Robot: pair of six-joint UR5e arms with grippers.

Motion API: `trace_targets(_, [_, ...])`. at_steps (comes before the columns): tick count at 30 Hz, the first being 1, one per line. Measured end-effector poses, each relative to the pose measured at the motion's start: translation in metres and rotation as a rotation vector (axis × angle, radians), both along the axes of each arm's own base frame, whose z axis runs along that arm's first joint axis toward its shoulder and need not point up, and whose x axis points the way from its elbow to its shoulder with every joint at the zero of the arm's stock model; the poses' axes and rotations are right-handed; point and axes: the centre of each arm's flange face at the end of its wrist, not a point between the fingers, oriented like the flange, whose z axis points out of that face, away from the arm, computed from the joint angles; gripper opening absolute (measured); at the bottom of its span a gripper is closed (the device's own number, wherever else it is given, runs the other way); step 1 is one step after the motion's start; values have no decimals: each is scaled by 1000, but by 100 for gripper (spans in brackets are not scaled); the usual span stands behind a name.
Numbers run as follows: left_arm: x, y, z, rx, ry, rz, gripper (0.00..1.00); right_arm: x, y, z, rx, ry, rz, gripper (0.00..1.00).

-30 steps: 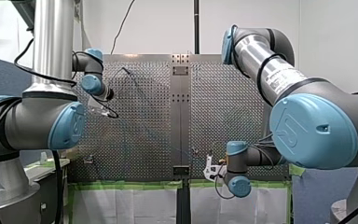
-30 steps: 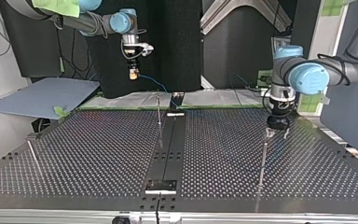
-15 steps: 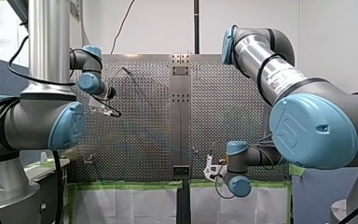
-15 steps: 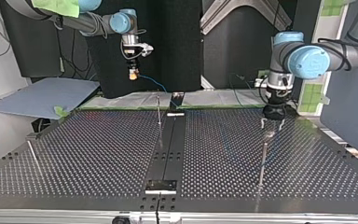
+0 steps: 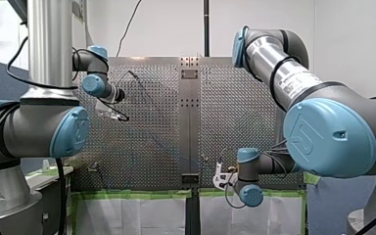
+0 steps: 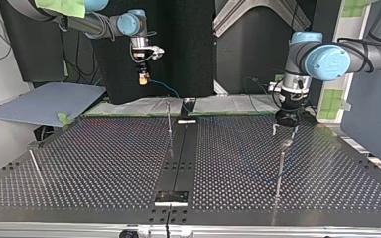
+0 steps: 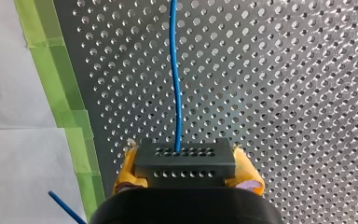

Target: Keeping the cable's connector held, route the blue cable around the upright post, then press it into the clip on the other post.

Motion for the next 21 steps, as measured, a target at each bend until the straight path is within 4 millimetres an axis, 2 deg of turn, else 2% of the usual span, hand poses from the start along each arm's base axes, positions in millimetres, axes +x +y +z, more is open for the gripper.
trace_targets(8, [-9,3,21,22,-39,41,100,1,0,1,-4,-2,3,0])
trace_targets(16, [-12,5,29,58,-60,59,100,4,-1,1,-8,-6,13,0])
trace_targets(21, [-18,2,42,73,-86,53,100,4,-1,2,-9,-7,15,0])
